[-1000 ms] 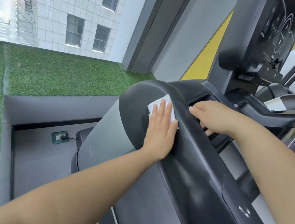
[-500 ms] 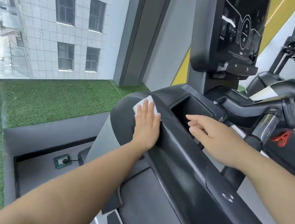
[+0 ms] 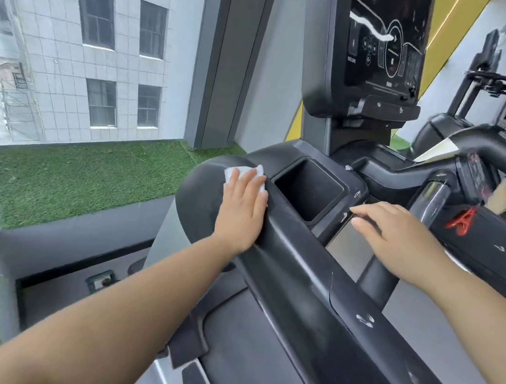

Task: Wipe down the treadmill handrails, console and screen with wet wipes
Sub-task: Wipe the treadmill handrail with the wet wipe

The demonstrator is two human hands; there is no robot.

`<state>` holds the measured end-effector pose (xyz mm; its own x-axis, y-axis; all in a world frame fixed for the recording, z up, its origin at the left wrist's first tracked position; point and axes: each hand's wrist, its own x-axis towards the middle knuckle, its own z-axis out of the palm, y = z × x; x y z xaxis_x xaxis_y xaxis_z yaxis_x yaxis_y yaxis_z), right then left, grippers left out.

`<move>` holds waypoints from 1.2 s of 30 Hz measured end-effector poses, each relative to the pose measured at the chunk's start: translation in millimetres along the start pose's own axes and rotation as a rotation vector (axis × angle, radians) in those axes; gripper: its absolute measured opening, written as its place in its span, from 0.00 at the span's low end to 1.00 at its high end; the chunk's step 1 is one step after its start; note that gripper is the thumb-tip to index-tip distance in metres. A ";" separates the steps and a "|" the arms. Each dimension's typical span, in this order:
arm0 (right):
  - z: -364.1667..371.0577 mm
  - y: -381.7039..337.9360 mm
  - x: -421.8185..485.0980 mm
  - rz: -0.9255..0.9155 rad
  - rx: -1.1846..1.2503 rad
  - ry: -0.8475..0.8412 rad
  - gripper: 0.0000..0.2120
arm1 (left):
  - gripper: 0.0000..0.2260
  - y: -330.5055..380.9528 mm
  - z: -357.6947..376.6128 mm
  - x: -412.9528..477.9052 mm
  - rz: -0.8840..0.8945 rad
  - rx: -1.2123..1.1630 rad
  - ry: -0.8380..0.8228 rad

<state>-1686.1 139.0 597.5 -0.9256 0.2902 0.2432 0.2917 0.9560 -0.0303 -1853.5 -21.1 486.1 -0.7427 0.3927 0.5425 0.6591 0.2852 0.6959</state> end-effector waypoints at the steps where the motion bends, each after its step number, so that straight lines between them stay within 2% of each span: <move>1: 1.8 3.9 -0.5 -0.022 -0.004 0.012 0.16 | 0.22 6.5 1.7 -11.4 0.083 0.013 0.024; 4: 0.8 7.0 -1.2 -0.059 0.054 0.049 0.14 | 0.21 18.9 2.5 -44.1 0.331 0.054 -0.015; 6: 0.7 8.7 -2.1 -0.074 0.070 0.054 0.14 | 0.23 16.0 -4.9 -39.5 0.403 0.098 -0.061; 9: 2.7 10.3 -4.1 -0.123 0.034 0.065 0.14 | 0.26 6.3 -15.2 -9.5 0.297 0.165 -0.115; 13: 7.6 11.0 -4.5 -0.138 0.014 0.099 0.24 | 0.31 1.1 -13.7 7.5 0.165 0.190 -0.101; 16: 9.9 10.2 -3.9 -0.155 0.001 0.136 0.31 | 0.24 19.5 -10.2 -24.0 0.317 0.130 -0.105; 18: 11.3 10.0 -2.9 -0.163 -0.018 0.156 0.33 | 0.21 30.3 -8.4 -47.3 0.458 0.104 -0.136; 20: 12.8 10.2 -2.1 -0.169 -0.039 0.170 0.33 | 0.20 29.0 -13.0 -47.1 0.510 0.120 -0.188; 22: 13.5 10.9 -1.8 -0.180 -0.052 0.172 0.33 | 0.21 18.2 -16.4 -31.0 0.492 0.177 -0.186; 26: 14.9 12.8 -1.4 -0.203 -0.066 0.197 0.32 | 0.25 8.6 -16.2 -8.0 0.226 0.161 -0.144; 27: 15.6 12.9 -1.3 -0.208 -0.073 0.206 0.32 | 0.24 14.9 -12.4 -15.7 0.232 0.158 -0.132; 31: 19.0 13.3 -0.6 -0.220 -0.100 0.238 0.30 | 0.20 41.2 0.6 -62.7 0.461 0.092 -0.128; 34: 20.0 15.0 -0.4 -0.232 -0.113 0.237 0.30 | 0.20 37.4 -6.6 -58.4 0.530 0.077 -0.168; 36: 20.6 15.6 -0.9 -0.245 -0.118 0.240 0.30 | 0.19 27.8 -10.7 -41.4 0.513 0.094 -0.167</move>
<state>-1685.7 154.6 576.9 -0.8925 0.0216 0.4505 0.1073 0.9804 0.1655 -1805.6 -38.7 488.0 -0.2991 0.6333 0.7138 0.9453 0.0947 0.3122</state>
